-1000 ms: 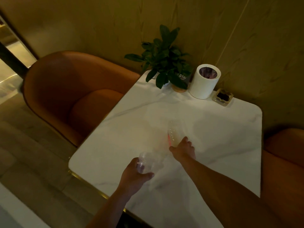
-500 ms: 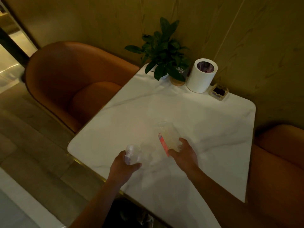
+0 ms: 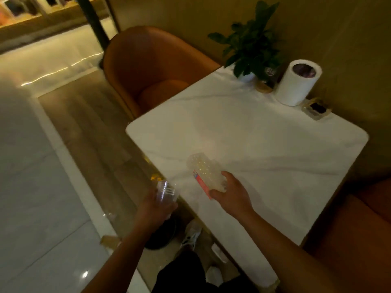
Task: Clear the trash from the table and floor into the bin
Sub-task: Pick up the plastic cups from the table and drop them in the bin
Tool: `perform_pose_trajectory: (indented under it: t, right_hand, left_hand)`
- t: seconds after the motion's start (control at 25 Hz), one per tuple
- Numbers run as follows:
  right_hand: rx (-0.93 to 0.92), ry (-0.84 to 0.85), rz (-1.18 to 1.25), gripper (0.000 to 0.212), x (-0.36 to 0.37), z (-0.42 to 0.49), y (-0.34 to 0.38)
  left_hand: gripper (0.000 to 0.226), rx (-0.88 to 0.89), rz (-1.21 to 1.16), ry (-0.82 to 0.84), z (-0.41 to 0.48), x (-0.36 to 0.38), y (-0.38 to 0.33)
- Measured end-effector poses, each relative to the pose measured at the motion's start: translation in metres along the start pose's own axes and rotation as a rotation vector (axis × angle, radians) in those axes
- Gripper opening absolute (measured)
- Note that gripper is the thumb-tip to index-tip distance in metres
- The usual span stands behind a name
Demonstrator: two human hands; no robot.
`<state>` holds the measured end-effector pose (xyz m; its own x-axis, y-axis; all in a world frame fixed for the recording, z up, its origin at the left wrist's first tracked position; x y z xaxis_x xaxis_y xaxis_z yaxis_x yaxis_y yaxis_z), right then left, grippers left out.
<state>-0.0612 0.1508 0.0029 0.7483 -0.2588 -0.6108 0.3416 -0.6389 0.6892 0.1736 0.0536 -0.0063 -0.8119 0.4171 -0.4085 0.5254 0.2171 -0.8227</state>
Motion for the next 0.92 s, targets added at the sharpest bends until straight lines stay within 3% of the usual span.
perform_pose_trajectory:
  t: [0.16, 0.48, 0.64, 0.92]
  right_hand:
    - [-0.097, 0.19, -0.074, 0.085, 0.028, -0.04, 0.001]
    - [-0.332, 0.406, -0.254, 0.082, 0.089, -0.086, 0.021]
    - [-0.345, 0.545, -0.292, 0.105, 0.119, -0.092, 0.025]
    - [-0.253, 0.614, -0.336, 0.088, 0.167, -0.069, 0.027]
  left_hand:
    - [0.048, -0.209, -0.022, -0.113, -0.076, -0.029, 0.054]
    - [0.068, -0.496, -0.049, -0.425, -0.172, -0.079, 0.133]
    - [0.065, -0.563, -0.074, -0.509, -0.195, -0.106, 0.149]
    - [0.066, -0.53, -0.057, -0.53, -0.146, -0.143, 0.145]
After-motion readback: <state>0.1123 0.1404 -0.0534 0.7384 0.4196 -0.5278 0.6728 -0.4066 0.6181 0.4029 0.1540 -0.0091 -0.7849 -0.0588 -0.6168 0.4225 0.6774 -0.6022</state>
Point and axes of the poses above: each hand's wrist, its own z-axis towards the middle knuckle, its own x-axis out of the palm, y = z × x, the point moved 2 cm from there along z, towards the middle knuckle, and after that the axes turned 2 degrees about -y, right-handed, at the moved point
